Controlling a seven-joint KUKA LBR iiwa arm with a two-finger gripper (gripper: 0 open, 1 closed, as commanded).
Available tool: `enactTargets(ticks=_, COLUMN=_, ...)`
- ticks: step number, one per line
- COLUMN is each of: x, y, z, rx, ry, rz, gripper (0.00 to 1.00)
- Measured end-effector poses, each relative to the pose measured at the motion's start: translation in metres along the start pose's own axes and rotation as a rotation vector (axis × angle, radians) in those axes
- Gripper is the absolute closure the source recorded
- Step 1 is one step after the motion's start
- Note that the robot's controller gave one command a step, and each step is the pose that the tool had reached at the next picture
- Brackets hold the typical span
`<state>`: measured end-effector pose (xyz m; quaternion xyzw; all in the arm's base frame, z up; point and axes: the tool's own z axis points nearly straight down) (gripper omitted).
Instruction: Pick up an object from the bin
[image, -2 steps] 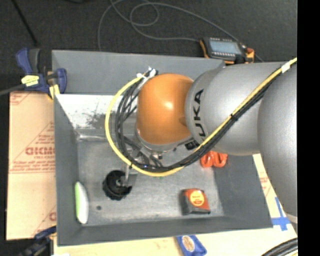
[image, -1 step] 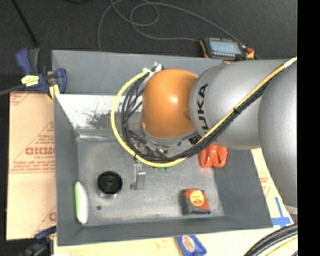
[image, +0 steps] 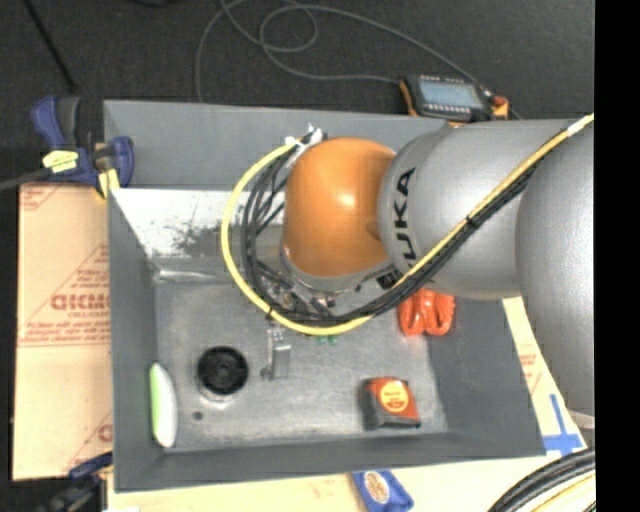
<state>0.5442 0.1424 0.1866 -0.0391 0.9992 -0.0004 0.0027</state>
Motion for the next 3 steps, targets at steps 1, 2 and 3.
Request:
enactTargets(ticks=1, x=-0.023, y=0.020, z=0.032, rx=-0.004, ry=-0.011, rz=0.057, gripper=0.00)
enactTargets(ticks=2, x=0.004, y=0.040, z=0.066, rx=-0.002, ry=0.004, rz=0.076, gripper=0.00)
enactTargets(ticks=3, x=0.013, y=0.039, z=0.100, rx=-0.002, ry=0.000, rz=-0.067, gripper=0.00)
